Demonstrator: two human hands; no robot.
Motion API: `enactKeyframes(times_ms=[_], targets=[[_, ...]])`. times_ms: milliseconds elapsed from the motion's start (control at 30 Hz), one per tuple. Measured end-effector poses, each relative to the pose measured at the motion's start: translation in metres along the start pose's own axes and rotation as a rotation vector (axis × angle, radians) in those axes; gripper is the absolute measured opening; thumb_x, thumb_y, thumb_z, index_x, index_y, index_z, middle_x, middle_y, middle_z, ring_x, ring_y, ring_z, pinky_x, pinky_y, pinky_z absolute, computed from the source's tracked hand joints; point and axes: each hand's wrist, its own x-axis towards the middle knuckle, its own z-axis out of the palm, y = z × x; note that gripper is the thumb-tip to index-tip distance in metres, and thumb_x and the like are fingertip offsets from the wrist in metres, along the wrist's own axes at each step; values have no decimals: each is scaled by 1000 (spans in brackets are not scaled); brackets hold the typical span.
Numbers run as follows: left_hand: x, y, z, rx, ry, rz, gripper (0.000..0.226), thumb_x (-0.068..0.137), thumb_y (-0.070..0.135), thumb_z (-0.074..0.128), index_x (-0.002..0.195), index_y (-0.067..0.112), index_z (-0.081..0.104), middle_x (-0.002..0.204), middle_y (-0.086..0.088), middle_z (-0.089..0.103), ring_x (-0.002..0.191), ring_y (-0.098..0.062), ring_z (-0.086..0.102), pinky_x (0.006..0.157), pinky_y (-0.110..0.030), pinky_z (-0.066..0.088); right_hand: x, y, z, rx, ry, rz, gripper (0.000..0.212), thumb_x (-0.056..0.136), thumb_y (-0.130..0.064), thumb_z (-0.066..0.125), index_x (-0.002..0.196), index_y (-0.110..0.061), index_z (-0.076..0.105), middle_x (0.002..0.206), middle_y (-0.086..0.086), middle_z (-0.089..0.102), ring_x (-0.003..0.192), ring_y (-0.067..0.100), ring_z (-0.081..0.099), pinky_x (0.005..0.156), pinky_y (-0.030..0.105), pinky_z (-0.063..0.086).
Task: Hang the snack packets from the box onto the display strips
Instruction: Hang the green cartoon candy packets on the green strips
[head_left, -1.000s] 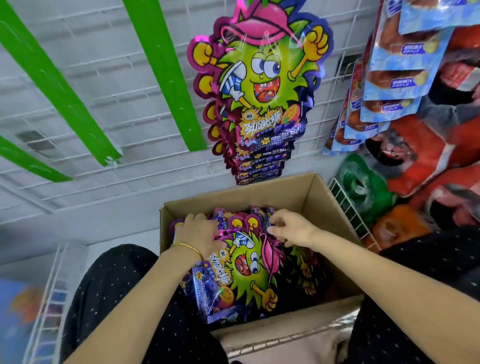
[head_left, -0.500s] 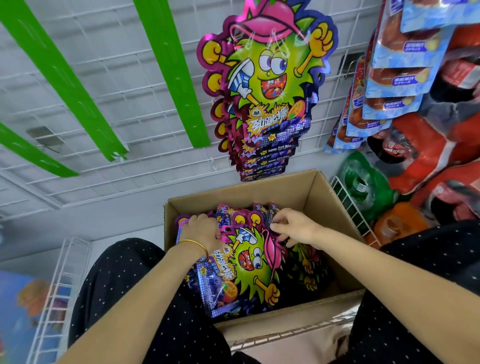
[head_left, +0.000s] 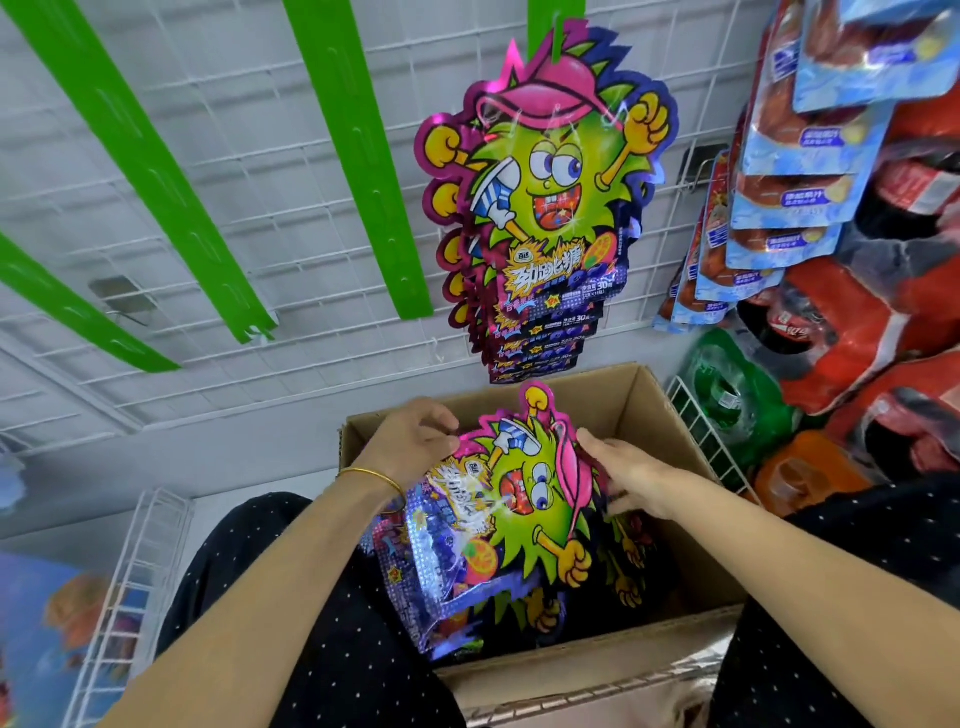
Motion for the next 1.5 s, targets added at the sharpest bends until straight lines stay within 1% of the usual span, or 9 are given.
enactKeyframes(times_ms=[133, 333, 433, 633, 767, 867, 1000, 1133, 1500], targets=[[0, 6, -5, -141, 105, 43, 21, 82, 0, 62, 78, 19, 53, 76, -5, 63, 68, -16, 56, 56, -13, 44, -10, -11, -5, 410, -113, -61, 44, 88, -53, 47, 104, -16, 65, 99, 9, 71, 86, 23, 66, 72, 35, 53], [0, 13, -3, -257, 132, 88, 22, 85, 2, 59, 86, 23, 54, 76, -8, 64, 63, -11, 56, 59, -14, 44, -42, -48, -29, 523, -51, -309, 25, 81, -5, 61, 106, 0, 64, 86, 10, 69, 80, 24, 63, 76, 35, 54], [9, 31, -11, -204, 185, 178, 25, 82, -1, 62, 94, 20, 54, 87, -4, 64, 77, -17, 59, 78, -24, 46, -72, -79, -48, 227, 11, -556, 14, 90, -2, 53, 95, -7, 64, 84, 7, 70, 70, 11, 66, 62, 19, 54], [36, 172, -56, -85, 503, 649, 24, 83, 3, 60, 106, 11, 55, 92, 9, 58, 72, 17, 54, 69, 0, 42, -134, -153, -76, -560, 185, -961, 13, 88, -14, 62, 97, -23, 62, 85, -21, 60, 73, -13, 53, 66, 10, 41], [62, 258, -66, -107, 509, 736, 35, 85, 4, 58, 119, 1, 51, 101, -5, 57, 84, -6, 55, 75, -5, 44, -151, -206, -90, -870, 378, -1136, 19, 91, -12, 56, 108, -4, 62, 100, 6, 63, 89, 13, 55, 80, 22, 40], [82, 288, -70, -166, 489, 699, 31, 86, 8, 58, 115, 1, 53, 90, -8, 62, 85, -19, 59, 89, -35, 51, -160, -244, -95, -835, 525, -1243, 23, 91, -6, 53, 111, 4, 59, 106, 20, 61, 100, 29, 54, 82, 27, 33], [89, 301, -72, -140, 453, 685, 12, 86, 19, 60, 78, 12, 55, 67, -3, 53, 75, -21, 54, 82, -50, 52, -165, -282, -96, -840, 669, -1333, 22, 90, 1, 49, 109, 8, 58, 107, 25, 58, 105, 33, 50, 86, 30, 31], [82, 308, -76, -16, 468, 668, 40, 90, 28, 56, 54, 18, 41, 51, 1, 39, 49, -6, 41, 55, -18, 42, -166, -303, -88, -715, 793, -1420, 20, 86, 2, 52, 105, 5, 56, 105, 21, 58, 101, 30, 51, 79, 28, 31], [75, 317, -84, -38, 414, 599, 30, 91, 30, 52, 67, 12, 54, 56, -1, 43, 46, -6, 34, 45, -19, 26, -157, -320, -74, -630, 915, -1517, 15, 83, -2, 55, 97, -1, 51, 97, 13, 50, 88, 28, 47, 76, 37, 35]])
